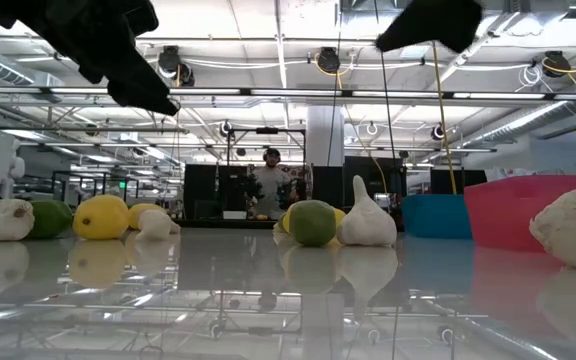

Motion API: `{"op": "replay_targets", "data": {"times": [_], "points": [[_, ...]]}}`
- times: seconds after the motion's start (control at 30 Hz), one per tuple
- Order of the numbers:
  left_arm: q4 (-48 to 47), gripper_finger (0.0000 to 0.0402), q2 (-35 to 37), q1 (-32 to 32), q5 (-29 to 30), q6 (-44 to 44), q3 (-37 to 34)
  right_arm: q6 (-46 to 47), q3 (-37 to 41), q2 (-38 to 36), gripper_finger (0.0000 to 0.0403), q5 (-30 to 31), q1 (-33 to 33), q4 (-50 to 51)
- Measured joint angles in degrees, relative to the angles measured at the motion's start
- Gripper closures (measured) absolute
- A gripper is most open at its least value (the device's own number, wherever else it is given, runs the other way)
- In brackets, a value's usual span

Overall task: Sort produce into baskets
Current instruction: Put the yellow lemon into the pink bin

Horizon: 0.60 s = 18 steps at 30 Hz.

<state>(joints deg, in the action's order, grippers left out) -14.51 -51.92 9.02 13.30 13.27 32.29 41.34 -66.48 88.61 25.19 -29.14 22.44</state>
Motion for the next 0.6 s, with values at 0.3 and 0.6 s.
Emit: {"op": "replay_targets", "data": {"times": [0.3, 0.6], "points": [[2.41, 0.0116, -0.22, 0.00, 1.83, 1.38, 0.00, 0.55, 0.00, 5.63, 0.0099, 2.04, 12.18, -0.92], [6.51, 0.0116, -0.36, -0.04, 7.74, -0.58, 0.00, -5.43, 0.00, 9.92, 0.0099, -2.88, 22.76, -1.65]]}}
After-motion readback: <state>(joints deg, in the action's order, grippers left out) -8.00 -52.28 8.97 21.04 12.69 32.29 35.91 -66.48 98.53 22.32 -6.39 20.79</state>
